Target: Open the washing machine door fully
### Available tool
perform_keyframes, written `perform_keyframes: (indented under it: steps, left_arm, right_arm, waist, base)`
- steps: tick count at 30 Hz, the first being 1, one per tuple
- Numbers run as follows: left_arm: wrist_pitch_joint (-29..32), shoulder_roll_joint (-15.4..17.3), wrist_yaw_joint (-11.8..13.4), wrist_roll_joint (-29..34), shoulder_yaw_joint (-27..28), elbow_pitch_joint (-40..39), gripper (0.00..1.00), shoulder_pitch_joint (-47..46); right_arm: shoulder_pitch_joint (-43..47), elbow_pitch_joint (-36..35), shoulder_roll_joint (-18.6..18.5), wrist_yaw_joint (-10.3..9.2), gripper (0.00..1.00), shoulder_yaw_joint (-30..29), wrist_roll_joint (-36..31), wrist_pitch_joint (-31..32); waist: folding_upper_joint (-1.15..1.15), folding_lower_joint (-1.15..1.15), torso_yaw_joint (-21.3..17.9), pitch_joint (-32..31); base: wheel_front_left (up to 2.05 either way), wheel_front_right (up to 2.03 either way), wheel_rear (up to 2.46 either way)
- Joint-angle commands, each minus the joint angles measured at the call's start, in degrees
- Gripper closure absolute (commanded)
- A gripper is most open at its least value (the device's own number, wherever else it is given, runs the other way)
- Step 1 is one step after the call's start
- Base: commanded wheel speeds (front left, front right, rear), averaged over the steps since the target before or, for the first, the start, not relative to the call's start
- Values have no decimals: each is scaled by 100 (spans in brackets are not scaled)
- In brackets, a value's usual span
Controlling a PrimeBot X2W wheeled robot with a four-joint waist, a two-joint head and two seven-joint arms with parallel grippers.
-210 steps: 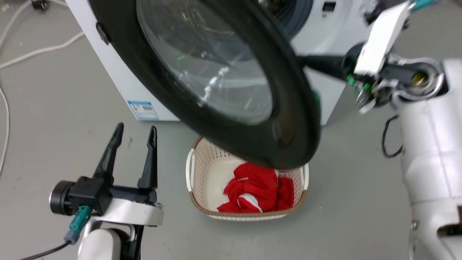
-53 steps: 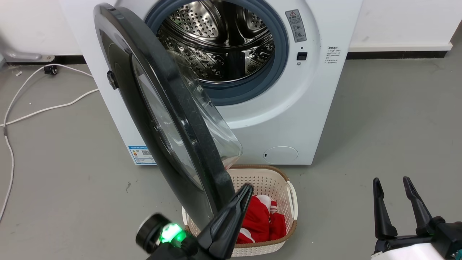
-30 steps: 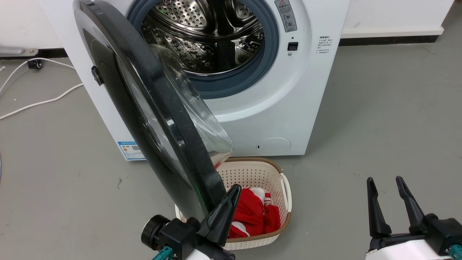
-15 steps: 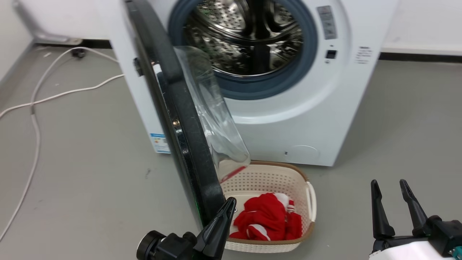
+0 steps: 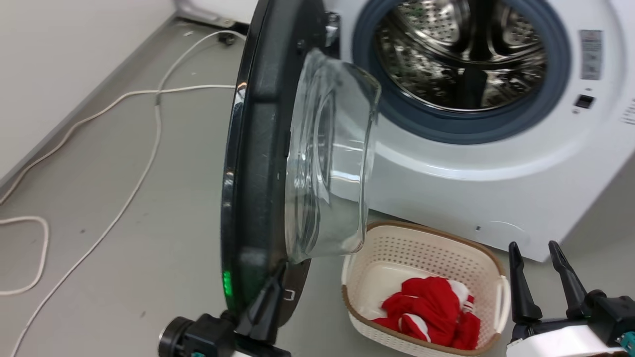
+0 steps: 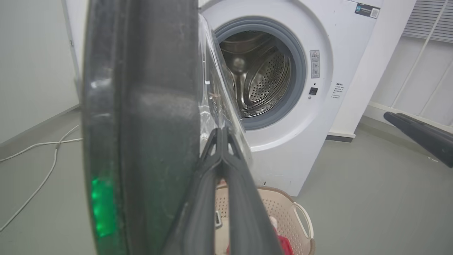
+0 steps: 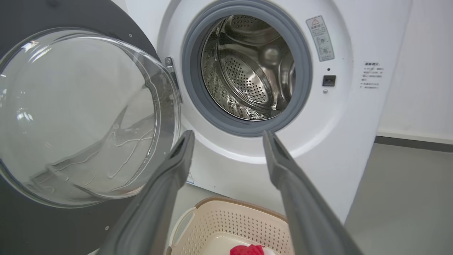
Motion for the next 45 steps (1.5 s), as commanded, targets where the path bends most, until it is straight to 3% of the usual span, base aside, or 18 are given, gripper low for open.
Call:
perform_keyframes:
  steps: [1, 11, 18, 26, 38, 45]
  left_arm:
    - [-27, 56, 62, -17, 108, 29, 100, -107]
    - [-122, 316, 228, -321, 1216, 344, 100, -484]
    - [-125, 454, 38, -325, 2245, 659, 100, -970]
    - [-113, 621, -366, -135, 3187, 1349, 100, -1618]
    - [-115, 733, -688, 323, 3880, 2102, 100, -2319]
    - [-116, 465, -752, 583, 4036, 1787, 100, -1908]
  right_arm:
    - [-74, -21, 8, -4, 0, 6, -21, 6]
    - [-195, -78, 7, -4, 0, 54, -115, 115]
    - [-307, -177, 8, -4, 0, 147, -231, 262]
    - [-477, -341, 8, -4, 0, 181, -388, 422]
    - [-614, -411, 8, -4, 0, 205, -472, 505]
    - [-542, -240, 8, -4, 0, 167, -286, 366]
  waist:
    - [0, 0, 259, 81]
    - [0, 0, 449, 268]
    - [0, 0, 346, 509]
    - [0, 0, 199, 856]
    - [0, 0, 116, 1070]
    - [0, 0, 120, 834]
  base:
    - [0, 0, 0]
    - [0, 0, 0]
    - [0, 0, 0]
    - [0, 0, 0]
    - [0, 0, 0]
    - [0, 0, 0]
